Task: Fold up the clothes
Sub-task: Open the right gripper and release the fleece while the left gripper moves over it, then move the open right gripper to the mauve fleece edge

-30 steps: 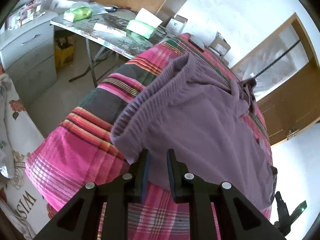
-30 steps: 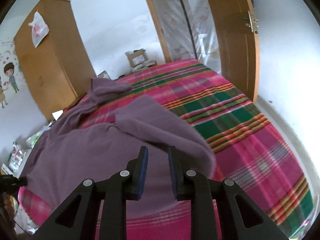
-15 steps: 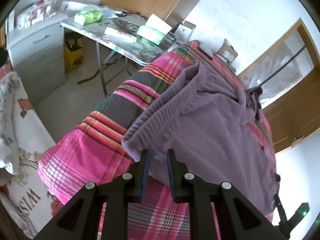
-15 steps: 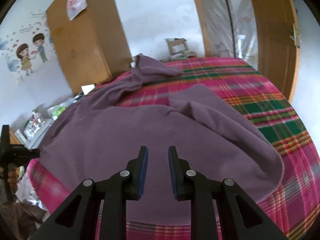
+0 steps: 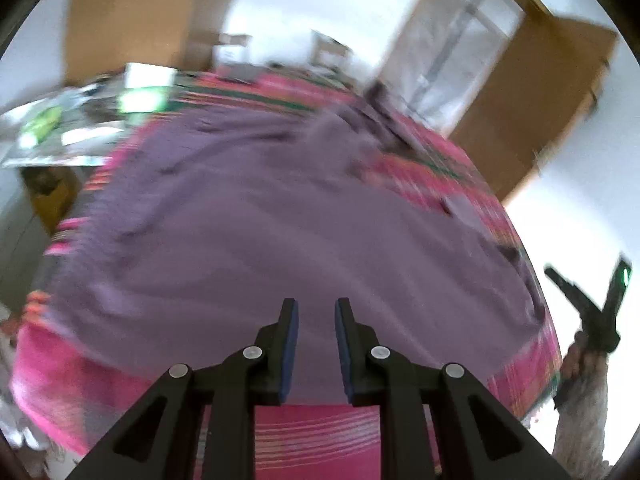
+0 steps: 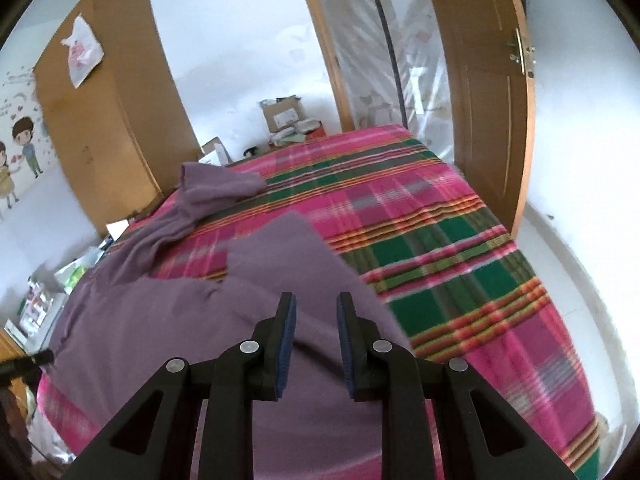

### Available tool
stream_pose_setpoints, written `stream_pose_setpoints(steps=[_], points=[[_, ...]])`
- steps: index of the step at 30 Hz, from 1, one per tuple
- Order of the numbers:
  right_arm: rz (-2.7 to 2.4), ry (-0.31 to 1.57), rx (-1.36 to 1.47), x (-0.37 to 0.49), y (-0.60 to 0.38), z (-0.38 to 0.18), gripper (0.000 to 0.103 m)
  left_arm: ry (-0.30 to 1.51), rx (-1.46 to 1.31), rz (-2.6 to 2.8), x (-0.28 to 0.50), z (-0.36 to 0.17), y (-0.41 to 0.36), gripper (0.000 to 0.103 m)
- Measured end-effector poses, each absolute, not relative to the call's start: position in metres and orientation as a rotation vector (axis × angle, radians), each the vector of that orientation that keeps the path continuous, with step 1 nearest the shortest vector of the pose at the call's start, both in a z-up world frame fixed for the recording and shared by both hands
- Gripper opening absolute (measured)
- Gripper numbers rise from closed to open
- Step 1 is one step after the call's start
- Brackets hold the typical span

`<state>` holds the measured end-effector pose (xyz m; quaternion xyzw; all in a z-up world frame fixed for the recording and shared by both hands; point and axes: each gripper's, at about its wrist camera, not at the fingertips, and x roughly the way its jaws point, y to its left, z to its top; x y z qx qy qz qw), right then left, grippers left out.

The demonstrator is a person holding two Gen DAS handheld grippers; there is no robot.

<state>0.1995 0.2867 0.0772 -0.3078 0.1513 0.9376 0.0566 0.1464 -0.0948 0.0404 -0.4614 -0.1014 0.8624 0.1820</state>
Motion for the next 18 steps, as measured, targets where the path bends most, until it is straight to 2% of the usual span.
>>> stream_pose_setpoints(steps=[3,7,18], points=[[2.841,0.45,-1.0,0.183,0.299,0.078,0.022,-0.207,-1.314,2.327,0.139,0.035,-0.057,0.019],[2.887,0.399,-1.088,0.161,0.303,0.076,0.029,-0.139,-1.312,2.208,0.131,0.032,-0.015,0.021],[2.926,0.307,-1.364,0.093,0.313,0.048,0.03,-0.011,-1.325,2.018,0.122,0.026,0.075,0.023]])
